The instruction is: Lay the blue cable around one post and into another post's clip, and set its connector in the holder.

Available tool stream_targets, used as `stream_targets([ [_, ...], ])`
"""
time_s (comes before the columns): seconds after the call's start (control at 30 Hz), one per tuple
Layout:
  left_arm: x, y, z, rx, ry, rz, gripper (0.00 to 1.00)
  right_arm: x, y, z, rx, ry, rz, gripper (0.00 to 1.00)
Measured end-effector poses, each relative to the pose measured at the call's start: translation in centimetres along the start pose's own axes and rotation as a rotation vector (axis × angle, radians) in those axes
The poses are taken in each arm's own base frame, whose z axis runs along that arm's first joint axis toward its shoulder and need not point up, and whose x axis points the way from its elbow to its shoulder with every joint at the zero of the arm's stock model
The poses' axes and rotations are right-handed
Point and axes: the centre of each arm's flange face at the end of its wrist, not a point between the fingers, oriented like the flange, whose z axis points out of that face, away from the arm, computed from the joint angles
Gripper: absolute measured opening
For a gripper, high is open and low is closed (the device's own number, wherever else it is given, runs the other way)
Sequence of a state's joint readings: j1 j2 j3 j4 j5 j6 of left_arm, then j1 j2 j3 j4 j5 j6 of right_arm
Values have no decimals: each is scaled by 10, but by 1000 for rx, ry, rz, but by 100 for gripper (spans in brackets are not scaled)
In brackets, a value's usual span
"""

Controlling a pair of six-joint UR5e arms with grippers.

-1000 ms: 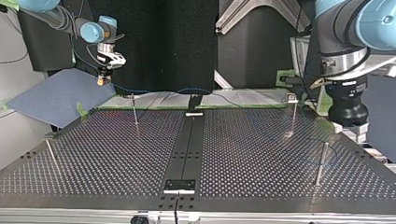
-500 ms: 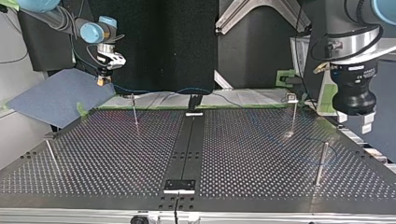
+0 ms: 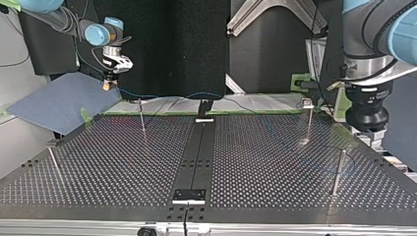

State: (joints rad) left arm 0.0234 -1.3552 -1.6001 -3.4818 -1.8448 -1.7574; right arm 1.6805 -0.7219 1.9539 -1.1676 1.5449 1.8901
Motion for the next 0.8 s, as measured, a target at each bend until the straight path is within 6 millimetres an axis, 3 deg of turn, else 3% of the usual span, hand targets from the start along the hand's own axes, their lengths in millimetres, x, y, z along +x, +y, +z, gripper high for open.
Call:
stream_targets([
  [0.17,-3,-3,3,13,36,6,100,0,-1,0,1,0,0,0],
  [0.53,29,-7,25,45,212,27,100,0,-1,0,1,-2,0,0],
  [0.8,26,-4,27,35,229,16,100,0,-1,0,1,-3,-1,0],
])
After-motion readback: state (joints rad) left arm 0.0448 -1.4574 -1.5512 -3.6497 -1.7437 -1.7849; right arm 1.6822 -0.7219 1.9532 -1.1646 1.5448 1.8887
